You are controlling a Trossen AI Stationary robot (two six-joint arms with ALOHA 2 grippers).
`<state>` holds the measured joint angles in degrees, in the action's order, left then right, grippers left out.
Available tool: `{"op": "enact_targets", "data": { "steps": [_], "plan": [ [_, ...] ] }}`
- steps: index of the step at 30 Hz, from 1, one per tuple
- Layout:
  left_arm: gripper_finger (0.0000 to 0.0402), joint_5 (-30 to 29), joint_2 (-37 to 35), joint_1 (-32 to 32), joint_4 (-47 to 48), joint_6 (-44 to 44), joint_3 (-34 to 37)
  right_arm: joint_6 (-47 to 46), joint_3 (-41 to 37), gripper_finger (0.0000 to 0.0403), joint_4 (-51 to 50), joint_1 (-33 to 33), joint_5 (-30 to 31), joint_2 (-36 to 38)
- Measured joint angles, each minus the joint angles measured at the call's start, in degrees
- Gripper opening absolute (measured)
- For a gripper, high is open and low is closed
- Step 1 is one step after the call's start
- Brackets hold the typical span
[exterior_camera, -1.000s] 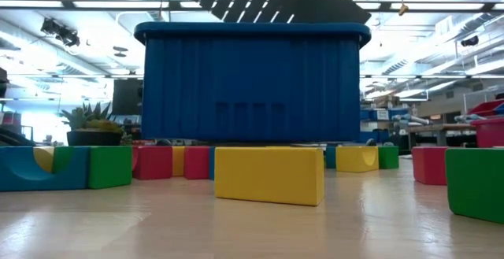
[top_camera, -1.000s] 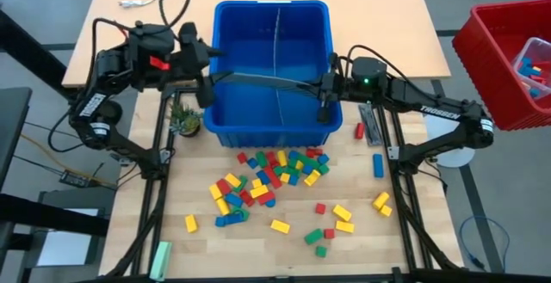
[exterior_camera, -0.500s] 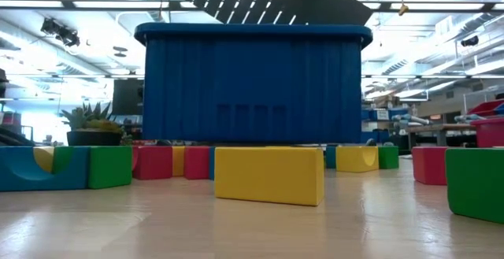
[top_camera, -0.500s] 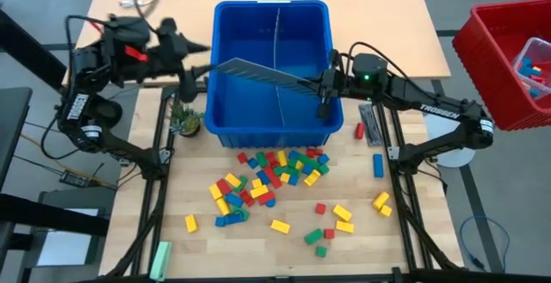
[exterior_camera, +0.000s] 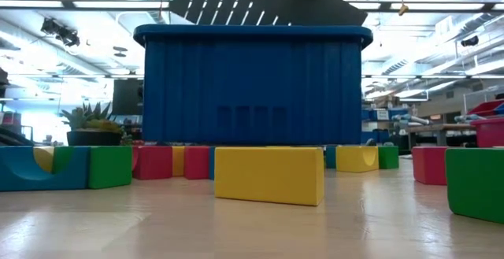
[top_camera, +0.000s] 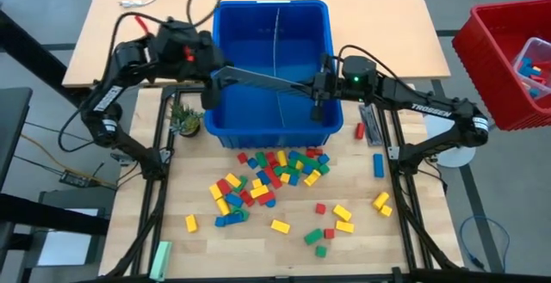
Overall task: Sort blocks
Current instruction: Assemble the blue bin using gray bin divider
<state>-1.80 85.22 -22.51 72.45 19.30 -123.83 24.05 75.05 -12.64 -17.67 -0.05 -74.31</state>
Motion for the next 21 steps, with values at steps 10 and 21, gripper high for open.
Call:
{"op": "enact_targets", "data": {
  "steps": [10,21],
  "plan": [
    [0.0157,1.78,-0.03,-0.04,-5.7,1.14,-0.02,-0.63,-0.01,0.0,0.11,0.0,-1.18,0.46],
    [0.0013,2.73,0.44,0.03,-5.81,3.22,-0.02,-0.96,-0.04,0.001,2.33,-0.03,0.44,0.48]
  ]
}}
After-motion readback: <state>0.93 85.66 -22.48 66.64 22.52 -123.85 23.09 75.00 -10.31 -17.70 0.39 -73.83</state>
